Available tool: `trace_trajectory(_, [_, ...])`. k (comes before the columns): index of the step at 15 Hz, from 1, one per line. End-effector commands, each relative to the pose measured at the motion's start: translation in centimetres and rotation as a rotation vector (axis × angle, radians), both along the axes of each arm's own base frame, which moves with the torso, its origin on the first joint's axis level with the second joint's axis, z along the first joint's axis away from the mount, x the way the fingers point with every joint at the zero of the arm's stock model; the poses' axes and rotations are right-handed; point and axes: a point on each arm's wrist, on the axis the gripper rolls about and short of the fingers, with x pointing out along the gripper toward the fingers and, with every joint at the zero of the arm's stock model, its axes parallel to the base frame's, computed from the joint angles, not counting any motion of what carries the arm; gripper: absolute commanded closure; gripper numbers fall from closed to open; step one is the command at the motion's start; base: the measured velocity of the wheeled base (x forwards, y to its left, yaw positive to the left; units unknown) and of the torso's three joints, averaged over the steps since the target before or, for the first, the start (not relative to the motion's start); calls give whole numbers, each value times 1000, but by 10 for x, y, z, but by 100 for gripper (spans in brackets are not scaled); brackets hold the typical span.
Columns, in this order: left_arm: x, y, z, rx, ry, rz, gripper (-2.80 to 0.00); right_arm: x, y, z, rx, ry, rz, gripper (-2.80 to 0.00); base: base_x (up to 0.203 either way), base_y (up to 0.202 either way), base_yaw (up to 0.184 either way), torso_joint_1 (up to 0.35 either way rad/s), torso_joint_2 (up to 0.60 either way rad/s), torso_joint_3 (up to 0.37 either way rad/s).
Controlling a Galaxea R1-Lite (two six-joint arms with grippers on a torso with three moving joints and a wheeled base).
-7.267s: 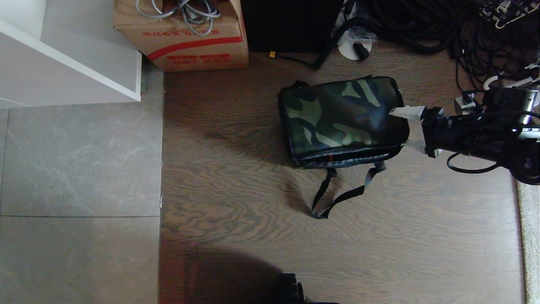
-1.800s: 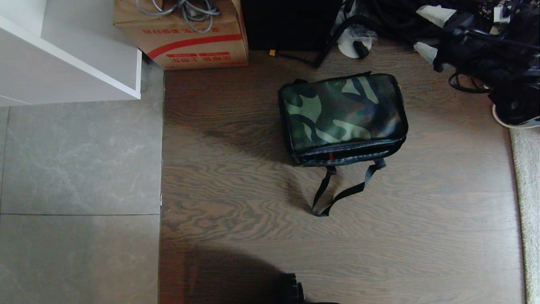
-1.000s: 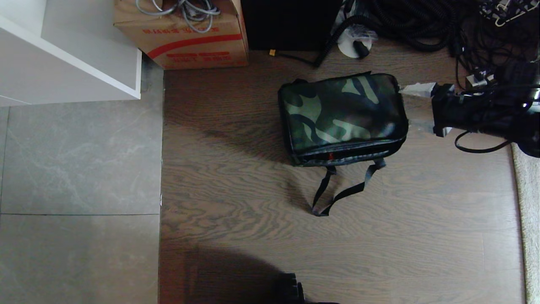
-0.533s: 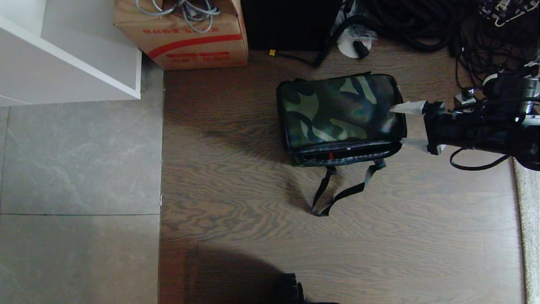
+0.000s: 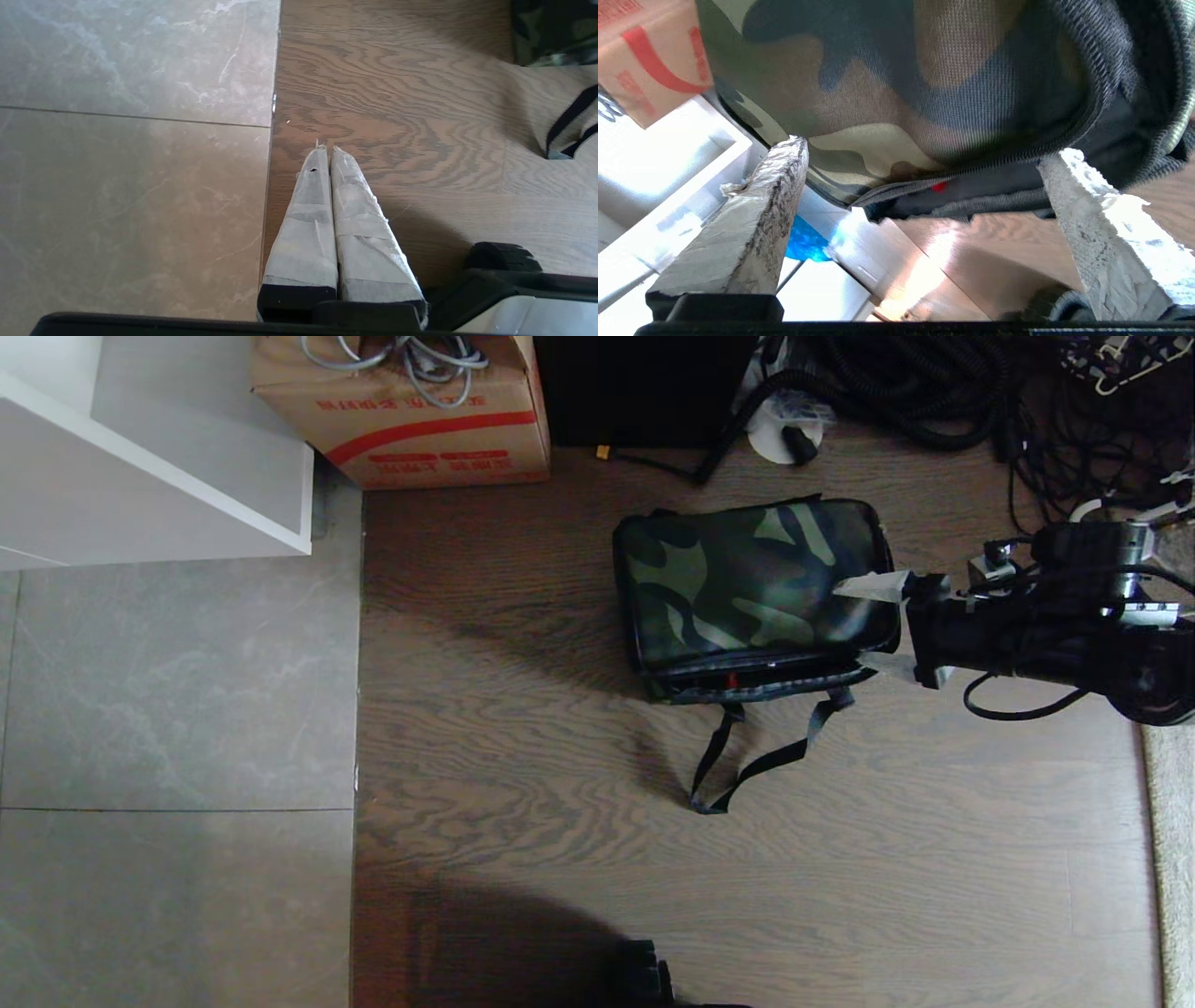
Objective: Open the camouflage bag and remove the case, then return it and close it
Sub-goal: Open the top of the storage box
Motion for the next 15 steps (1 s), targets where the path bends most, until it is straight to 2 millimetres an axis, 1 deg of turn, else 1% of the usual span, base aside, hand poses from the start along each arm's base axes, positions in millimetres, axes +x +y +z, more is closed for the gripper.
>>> trace_trajectory(1, [1,0,-3,-1,9,1,0,5,2,0,42,-5,-5,-280,0,0,0,0,0,0])
trace_trajectory(5, [1,0,-3,-1,9,1,0,9,1,22,131,-72,-39,-280,0,0,0,0,0,0])
trace_trajectory(9, [1,0,-3,-1,9,1,0,2,1,41,157,-120,-43,-280,0,0,0,0,0,0])
trace_trajectory(11, [1,0,-3,-1,9,2,0,1,1,51,217,-125,-46,-280,0,0,0,0,0,0])
trace_trajectory(12, [1,0,-3,-1,9,1,0,1,1,54,233,-134,-44,-280,0,0,0,0,0,0])
trace_trajectory(15, [1,0,-3,-1,9,1,0,1,1,53,232,-134,-42,-280,0,0,0,0,0,0])
